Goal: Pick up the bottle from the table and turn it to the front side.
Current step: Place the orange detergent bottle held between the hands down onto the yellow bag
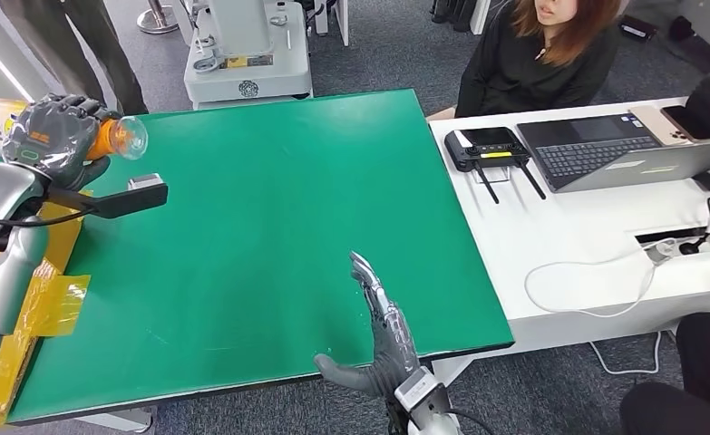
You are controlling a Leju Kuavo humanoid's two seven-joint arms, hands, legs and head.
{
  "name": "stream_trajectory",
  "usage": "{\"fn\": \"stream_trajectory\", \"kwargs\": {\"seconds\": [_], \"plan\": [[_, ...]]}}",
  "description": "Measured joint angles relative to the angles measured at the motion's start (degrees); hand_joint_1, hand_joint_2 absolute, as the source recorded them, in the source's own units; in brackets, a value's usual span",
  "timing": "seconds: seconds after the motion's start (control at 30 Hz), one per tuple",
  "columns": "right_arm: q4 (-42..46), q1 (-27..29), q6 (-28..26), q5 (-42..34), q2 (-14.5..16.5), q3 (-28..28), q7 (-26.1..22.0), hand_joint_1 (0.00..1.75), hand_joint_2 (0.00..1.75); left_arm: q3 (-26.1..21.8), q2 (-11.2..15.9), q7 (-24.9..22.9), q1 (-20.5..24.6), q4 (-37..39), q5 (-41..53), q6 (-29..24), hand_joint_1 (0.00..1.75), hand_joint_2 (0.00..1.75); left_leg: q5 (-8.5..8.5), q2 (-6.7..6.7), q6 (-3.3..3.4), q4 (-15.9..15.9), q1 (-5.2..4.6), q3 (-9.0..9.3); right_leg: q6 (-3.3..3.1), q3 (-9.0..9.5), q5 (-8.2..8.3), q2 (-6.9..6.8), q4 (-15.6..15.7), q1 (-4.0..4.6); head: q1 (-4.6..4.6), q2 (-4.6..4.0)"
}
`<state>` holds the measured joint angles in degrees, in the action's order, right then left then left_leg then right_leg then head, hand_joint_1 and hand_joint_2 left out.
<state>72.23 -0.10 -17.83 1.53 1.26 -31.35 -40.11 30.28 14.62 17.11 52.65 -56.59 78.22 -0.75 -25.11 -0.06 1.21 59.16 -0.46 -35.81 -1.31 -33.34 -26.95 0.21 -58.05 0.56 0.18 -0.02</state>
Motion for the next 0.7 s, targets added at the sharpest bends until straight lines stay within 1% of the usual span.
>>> {"fn": "stream_trajectory", "kwargs": {"seconds": [0.23,0.47,0.7], "plan": [[0.14,0.27,0.08,0.01,-0.21,0.09,0.00,0.00,1.75,0.91,3.13,-0.62,-2.11,1.77,-0.02,0.00,1.75,1.75,0.00,0.04,-0.01,-0.02,0.02,0.00,-0.01,-0.03,-0.01,0.04,-0.02,0.02,-0.01,0.00],[0.15,0.37,0.10,0.09,-0.21,0.96,0.00,0.00,1.75,1.35,6.98,-2.27,-5.90,1.99,-0.46,0.44,1.75,1.75,0.00,0.06,-0.01,-0.04,0.02,0.00,-0.02,-0.04,-0.01,0.07,-0.02,0.02,0.01,-0.01],[-0.09,0.39,0.49,0.21,-0.20,1.25,0.00,0.00,1.75,1.42,9.60,-3.75,-9.03,2.05,-0.74,1.15,1.75,1.75,0.00,0.06,-0.01,-0.04,0.01,-0.02,-0.02,-0.03,-0.01,0.06,-0.01,0.01,0.02,0.00]]}}
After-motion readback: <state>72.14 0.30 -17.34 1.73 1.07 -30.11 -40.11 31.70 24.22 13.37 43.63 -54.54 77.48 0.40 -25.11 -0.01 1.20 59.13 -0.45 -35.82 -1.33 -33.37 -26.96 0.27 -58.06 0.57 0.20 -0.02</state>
